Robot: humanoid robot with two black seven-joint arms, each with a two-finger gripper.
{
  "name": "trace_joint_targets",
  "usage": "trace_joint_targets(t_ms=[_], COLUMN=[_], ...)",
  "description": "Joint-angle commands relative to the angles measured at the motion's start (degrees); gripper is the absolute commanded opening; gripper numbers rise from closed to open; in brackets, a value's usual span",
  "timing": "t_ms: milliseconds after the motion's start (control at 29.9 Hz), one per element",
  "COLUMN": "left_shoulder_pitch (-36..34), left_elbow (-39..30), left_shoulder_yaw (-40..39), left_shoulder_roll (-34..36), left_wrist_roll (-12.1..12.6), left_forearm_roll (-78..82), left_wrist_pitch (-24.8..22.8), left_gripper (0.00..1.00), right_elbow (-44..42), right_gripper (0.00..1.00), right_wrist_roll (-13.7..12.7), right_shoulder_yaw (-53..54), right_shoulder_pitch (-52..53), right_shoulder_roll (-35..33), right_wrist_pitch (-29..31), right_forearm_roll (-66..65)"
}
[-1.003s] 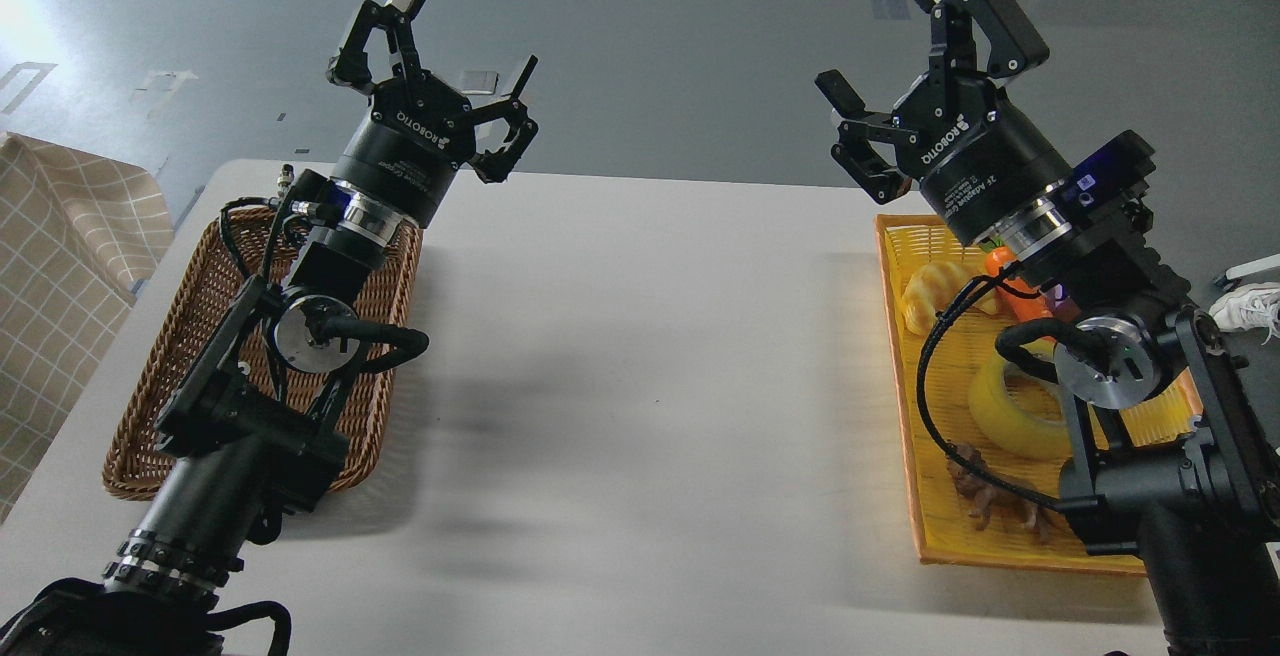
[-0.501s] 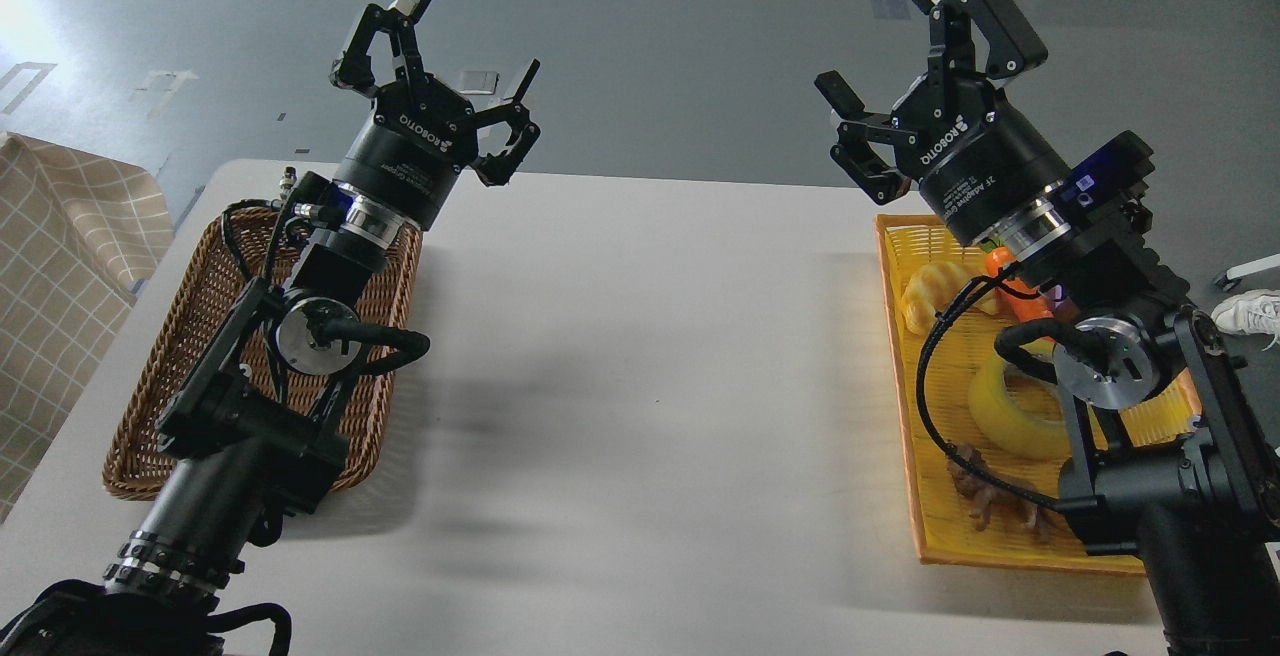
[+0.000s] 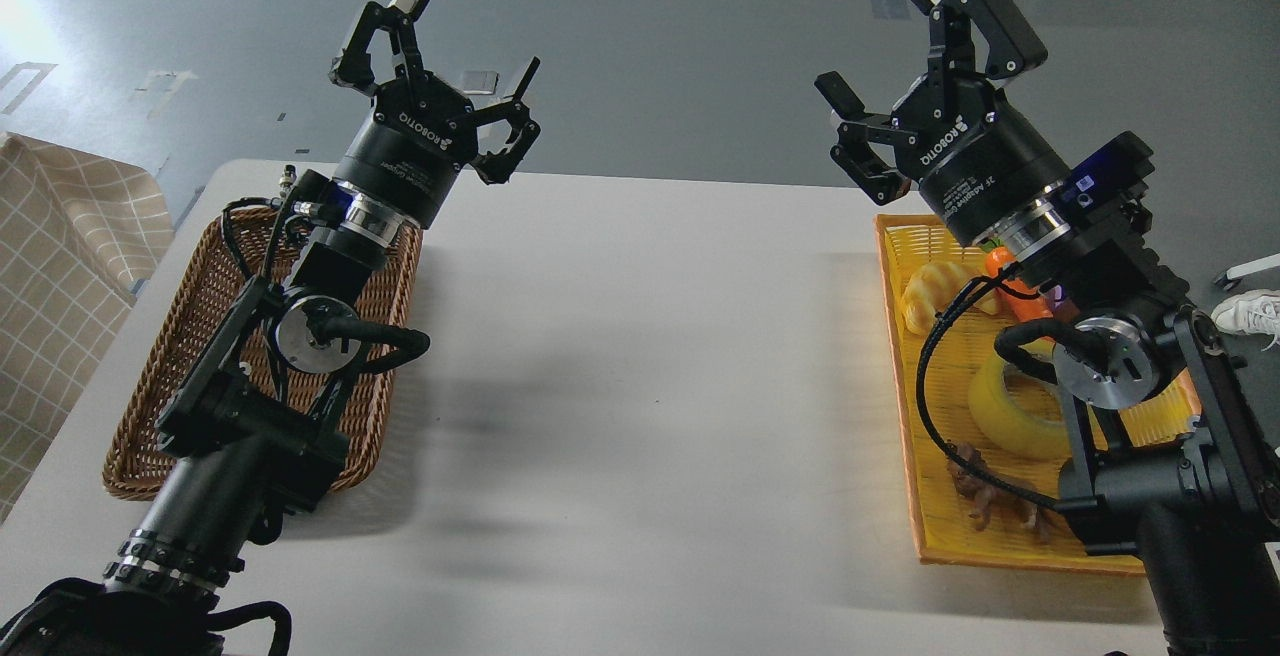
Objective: Place and transfer tape with both arms
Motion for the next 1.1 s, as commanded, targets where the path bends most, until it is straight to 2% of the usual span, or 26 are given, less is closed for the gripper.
trace_joint_targets(t_ms=[0, 1070], left_shoulder_pitch=[0.08, 0.16], left_elbow=[0.0, -0.18], left_shoulder_yaw=[0.0, 0.0], left_shoulder_roll=[-0.06, -0.24], left_wrist_roll=[0.0, 0.0], left_forearm_roll=[0.05, 0.05], left_wrist_pitch=[0.0, 0.0], left_gripper=[0.99, 0.99], right_elbow=[0.01, 0.09], right_gripper=[1.0, 1.0], right_wrist_roll=[0.0, -0.18], right_shoulder_yaw=[-0.07, -0.86], right_shoulder_pitch=[0.0, -1.05], right_shoulder_roll=[0.0, 0.0], right_wrist_pitch=[0.0, 0.0], right_forearm_roll=[0.0, 0.0])
